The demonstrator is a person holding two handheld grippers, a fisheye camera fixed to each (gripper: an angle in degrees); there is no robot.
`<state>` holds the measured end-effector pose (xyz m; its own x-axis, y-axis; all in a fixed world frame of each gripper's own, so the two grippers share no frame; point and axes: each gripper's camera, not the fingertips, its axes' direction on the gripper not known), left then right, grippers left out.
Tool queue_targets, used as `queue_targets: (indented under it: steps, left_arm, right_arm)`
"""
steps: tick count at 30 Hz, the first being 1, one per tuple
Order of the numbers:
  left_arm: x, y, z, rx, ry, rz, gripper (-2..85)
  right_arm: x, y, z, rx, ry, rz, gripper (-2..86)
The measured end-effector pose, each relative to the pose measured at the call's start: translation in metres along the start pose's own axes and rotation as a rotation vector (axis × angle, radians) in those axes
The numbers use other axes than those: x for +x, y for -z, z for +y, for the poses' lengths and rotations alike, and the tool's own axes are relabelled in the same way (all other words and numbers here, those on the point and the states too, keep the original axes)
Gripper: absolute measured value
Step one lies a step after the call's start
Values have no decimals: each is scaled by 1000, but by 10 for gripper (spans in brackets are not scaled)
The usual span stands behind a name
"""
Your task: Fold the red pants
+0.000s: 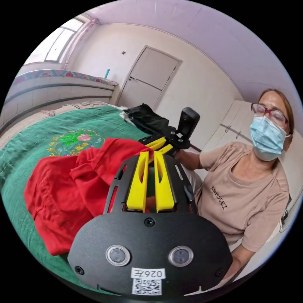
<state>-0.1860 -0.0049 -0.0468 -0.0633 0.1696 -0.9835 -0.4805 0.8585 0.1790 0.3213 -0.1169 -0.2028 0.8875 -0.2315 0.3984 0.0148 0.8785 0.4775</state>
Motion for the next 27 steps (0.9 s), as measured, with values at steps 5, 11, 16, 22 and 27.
queue_targets:
  steps: [5, 11, 16, 22, 27]
  left_arm:
    - [-15, 94, 38, 201, 262, -519, 86]
    - [-59, 137, 79, 129, 666, -703, 159]
    - [-103, 73, 79, -166, 739, -653, 162]
    - [-49, 100, 63, 37, 560, -657, 28]
    - [4, 177, 91, 352, 493, -612, 37]
  right_arm:
    - [74, 58, 58, 91, -319, 168, 13]
    - [166, 147, 201, 327, -963, 288, 13]
    - [179, 180, 303, 452, -1314, 339, 14]
    - [153, 184, 316, 563, -1266, 278, 12]
    - [116, 191, 288, 886, -850, -89, 7]
